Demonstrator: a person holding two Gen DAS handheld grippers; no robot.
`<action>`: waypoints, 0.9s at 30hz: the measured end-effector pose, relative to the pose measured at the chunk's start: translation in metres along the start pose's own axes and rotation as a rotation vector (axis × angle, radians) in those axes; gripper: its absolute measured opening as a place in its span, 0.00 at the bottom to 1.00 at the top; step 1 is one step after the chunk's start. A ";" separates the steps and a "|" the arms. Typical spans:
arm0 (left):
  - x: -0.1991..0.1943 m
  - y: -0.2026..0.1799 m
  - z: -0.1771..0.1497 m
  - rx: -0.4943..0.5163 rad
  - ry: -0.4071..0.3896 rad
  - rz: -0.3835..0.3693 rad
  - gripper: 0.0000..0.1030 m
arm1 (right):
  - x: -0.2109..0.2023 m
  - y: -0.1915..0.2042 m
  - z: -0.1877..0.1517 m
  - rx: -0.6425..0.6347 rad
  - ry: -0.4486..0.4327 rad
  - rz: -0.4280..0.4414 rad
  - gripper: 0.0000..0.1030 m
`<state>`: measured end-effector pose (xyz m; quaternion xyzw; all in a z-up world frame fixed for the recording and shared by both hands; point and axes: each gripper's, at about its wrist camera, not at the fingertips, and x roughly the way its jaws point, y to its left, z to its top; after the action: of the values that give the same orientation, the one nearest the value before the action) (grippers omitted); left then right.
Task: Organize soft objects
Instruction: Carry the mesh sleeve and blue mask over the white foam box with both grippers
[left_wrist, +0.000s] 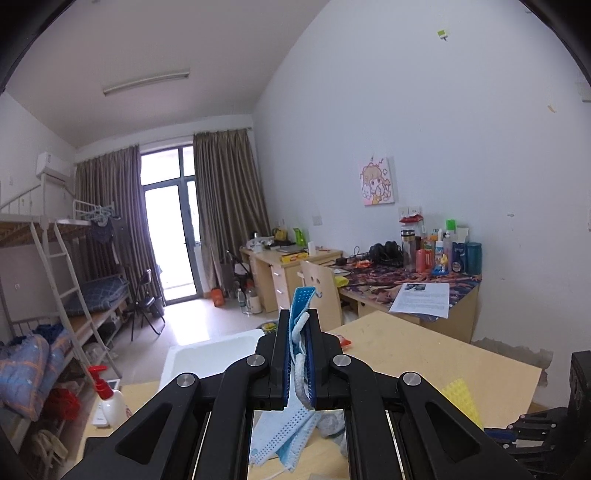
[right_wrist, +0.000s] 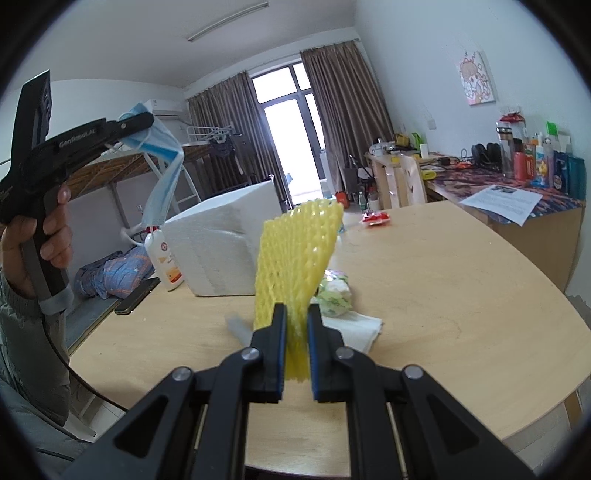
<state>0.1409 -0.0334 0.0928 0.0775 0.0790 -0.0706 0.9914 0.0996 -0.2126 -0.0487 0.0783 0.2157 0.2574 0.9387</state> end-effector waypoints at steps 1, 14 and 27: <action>-0.002 0.000 -0.002 -0.001 -0.002 0.004 0.07 | 0.000 0.002 0.000 -0.004 0.000 0.000 0.13; -0.029 0.015 -0.025 -0.030 0.029 0.022 0.07 | 0.000 0.027 0.004 -0.055 -0.008 0.022 0.13; -0.046 0.053 -0.050 -0.104 0.057 0.077 0.07 | 0.022 0.071 0.011 -0.138 0.009 0.102 0.13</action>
<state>0.0966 0.0328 0.0593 0.0308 0.1075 -0.0261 0.9934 0.0896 -0.1407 -0.0286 0.0233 0.1972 0.3194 0.9266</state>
